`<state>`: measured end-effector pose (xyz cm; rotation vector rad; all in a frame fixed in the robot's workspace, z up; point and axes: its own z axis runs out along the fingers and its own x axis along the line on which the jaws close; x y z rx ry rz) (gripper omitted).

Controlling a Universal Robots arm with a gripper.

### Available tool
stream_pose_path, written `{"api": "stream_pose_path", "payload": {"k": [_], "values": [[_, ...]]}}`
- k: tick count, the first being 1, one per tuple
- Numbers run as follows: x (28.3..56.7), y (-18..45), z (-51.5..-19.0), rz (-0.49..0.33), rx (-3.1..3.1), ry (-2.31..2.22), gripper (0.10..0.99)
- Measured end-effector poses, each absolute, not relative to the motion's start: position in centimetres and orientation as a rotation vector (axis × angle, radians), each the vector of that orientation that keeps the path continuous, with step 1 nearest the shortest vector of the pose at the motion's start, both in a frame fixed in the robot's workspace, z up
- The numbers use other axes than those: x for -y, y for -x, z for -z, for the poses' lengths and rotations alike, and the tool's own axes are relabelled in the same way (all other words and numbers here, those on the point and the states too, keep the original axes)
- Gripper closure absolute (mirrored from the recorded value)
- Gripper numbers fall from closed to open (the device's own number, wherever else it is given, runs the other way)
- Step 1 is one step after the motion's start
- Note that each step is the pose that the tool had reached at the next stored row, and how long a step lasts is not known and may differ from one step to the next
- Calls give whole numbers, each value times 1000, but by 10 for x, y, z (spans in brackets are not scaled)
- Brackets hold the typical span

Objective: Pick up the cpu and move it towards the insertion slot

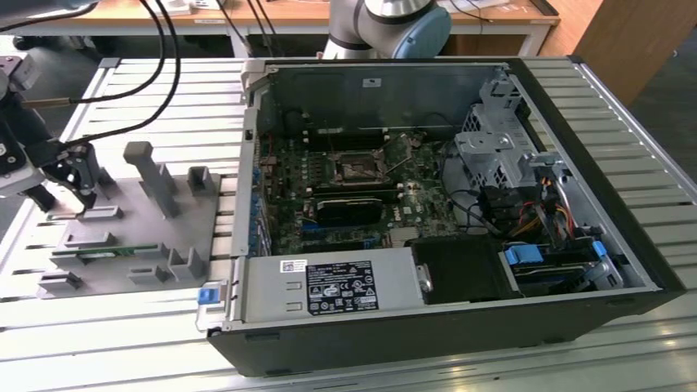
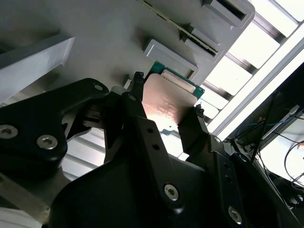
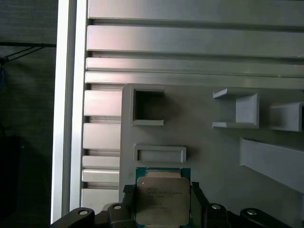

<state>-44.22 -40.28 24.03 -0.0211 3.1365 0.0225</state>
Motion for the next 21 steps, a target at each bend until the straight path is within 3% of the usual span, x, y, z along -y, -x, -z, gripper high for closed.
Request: {"api": "stream_pose_path", "payload": {"k": [21], "values": [[403,442,-268,-18,-3136,21,545]]}}
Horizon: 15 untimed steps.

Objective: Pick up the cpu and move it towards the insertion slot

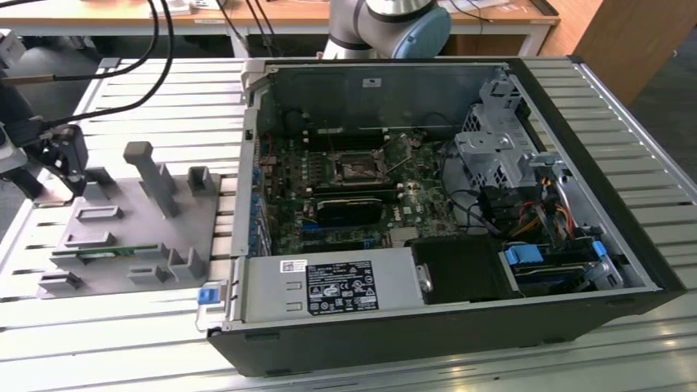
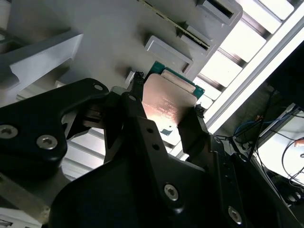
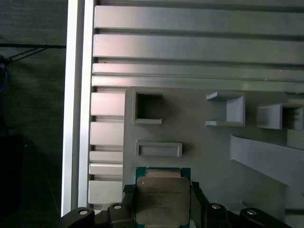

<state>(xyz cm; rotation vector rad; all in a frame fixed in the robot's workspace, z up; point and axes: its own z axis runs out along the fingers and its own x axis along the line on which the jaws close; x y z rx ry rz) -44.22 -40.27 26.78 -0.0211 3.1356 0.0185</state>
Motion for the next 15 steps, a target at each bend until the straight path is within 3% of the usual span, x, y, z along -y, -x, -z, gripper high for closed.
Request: {"api": "stream_pose_path", "payload": {"k": [15], "values": [[403,442,-288,-16,-3134,21,545]]}}
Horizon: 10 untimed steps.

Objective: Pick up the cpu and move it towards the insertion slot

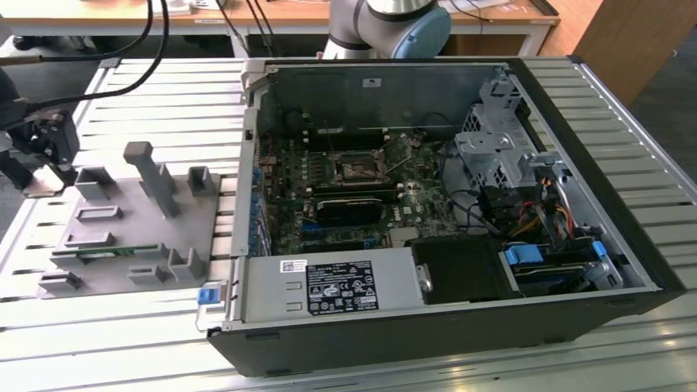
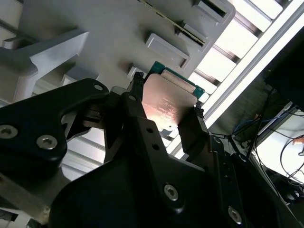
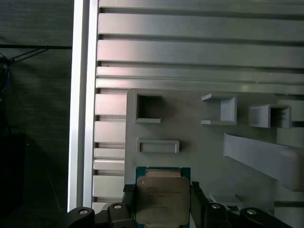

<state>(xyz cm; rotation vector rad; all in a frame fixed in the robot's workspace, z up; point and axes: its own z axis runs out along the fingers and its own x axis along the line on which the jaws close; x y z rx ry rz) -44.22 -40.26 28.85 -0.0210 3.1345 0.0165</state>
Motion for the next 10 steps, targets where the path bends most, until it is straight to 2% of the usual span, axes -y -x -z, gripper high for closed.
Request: {"api": "stream_pose_path", "payload": {"k": [10], "values": [[403,442,-303,-16,-3133,21,545]]}}
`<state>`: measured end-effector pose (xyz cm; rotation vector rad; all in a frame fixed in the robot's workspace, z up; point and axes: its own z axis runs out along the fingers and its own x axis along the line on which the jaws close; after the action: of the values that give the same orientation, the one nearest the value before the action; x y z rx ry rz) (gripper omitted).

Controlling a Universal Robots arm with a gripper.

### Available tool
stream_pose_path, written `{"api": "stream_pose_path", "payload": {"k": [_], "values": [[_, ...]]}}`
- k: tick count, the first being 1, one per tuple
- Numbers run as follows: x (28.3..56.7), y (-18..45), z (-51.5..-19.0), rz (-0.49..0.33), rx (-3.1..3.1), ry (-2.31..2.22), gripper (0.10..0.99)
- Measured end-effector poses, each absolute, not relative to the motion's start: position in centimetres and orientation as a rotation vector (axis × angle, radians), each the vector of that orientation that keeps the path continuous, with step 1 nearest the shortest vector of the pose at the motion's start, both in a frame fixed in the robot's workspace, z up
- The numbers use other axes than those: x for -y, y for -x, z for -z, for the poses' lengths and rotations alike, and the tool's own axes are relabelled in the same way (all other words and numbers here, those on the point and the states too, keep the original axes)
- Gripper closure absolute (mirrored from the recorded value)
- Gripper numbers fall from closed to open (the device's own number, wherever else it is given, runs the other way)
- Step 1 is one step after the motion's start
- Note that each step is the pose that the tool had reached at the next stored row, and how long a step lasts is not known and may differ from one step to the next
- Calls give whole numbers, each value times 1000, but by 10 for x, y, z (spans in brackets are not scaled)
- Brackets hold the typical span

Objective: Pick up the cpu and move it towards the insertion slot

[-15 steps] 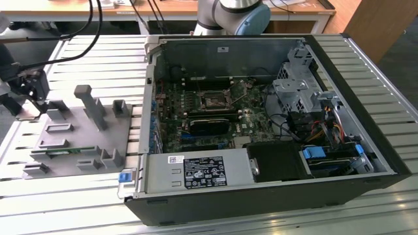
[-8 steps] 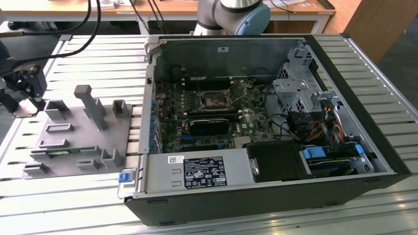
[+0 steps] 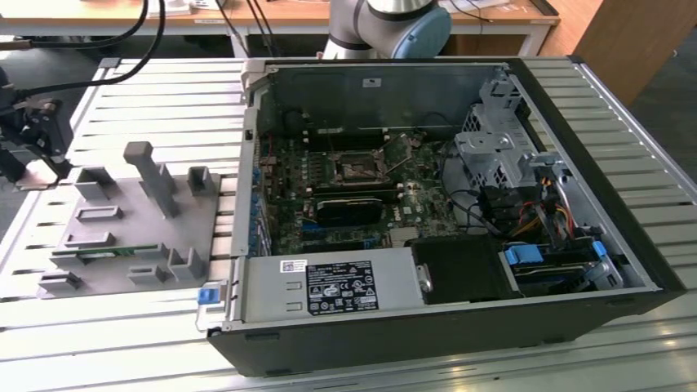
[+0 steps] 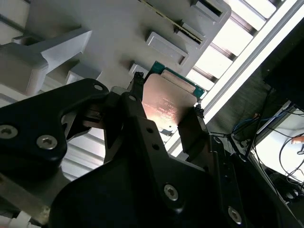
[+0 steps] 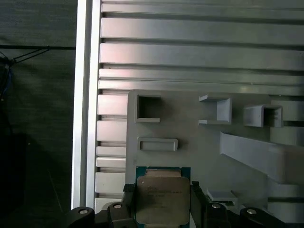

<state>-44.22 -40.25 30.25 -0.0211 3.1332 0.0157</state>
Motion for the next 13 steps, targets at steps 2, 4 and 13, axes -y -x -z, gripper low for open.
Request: {"api": "stream_pose_path", "payload": {"k": [2,4,13], "values": [[403,442,-306,-16,-3133,21,545],[402,442,-308,-16,-3133,21,545],[402,442,-321,-15,-3131,21,545]]}}
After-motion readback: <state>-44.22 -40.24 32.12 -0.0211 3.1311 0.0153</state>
